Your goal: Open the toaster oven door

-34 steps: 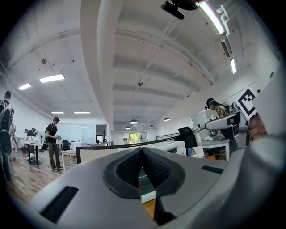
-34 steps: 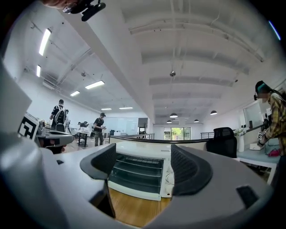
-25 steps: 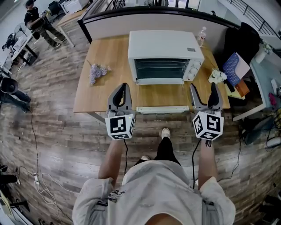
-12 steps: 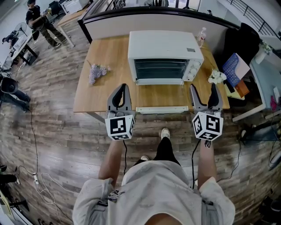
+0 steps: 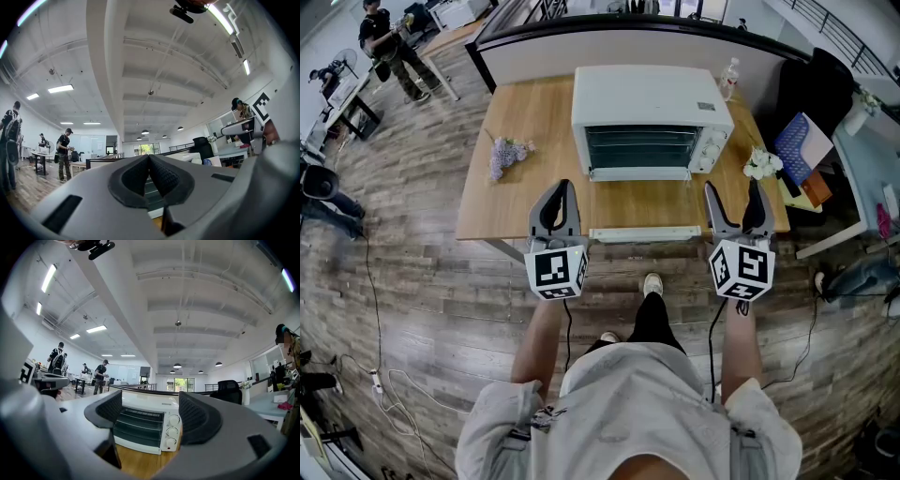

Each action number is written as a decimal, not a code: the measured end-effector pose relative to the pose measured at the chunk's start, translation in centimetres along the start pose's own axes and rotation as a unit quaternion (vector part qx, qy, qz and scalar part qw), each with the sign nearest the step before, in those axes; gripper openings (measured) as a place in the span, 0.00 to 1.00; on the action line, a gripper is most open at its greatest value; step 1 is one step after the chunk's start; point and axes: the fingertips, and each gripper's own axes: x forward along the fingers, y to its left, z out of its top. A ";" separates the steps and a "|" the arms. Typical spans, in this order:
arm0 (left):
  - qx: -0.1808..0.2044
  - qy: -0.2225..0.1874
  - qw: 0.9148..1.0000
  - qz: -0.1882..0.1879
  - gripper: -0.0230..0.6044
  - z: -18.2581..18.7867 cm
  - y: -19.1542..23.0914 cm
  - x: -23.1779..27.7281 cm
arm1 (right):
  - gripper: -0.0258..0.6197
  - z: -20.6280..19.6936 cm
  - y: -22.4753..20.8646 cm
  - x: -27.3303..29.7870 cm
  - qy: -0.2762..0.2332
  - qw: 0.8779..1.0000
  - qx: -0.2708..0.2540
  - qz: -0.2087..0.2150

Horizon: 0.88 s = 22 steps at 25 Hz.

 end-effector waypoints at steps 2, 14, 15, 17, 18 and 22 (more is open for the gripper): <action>0.001 0.000 1.000 0.000 0.06 0.0 0.0 -0.1 | 0.61 -0.1 0.2 0.0 0.002 1.000 0.001 0.006; 0.002 -0.001 1.000 -0.002 0.06 0.3 -0.6 -0.4 | 0.25 -0.2 1.2 -0.7 0.007 0.999 0.000 0.037; 0.003 -0.001 1.000 -0.003 0.06 0.3 -0.7 -0.4 | 0.20 -0.1 1.2 -0.7 0.005 0.999 0.004 0.038; 0.003 -0.001 1.000 -0.004 0.06 0.3 -0.8 -0.5 | 0.14 0.1 1.3 -0.8 0.003 0.999 0.005 0.042; 0.003 -0.001 1.000 -0.004 0.06 0.4 -0.8 -0.5 | 0.11 0.1 1.4 -0.9 0.003 0.999 0.005 0.045; 0.002 0.001 1.000 -0.005 0.06 0.2 -0.9 -0.6 | 0.07 0.2 2.1 -1.2 0.002 0.998 0.008 0.067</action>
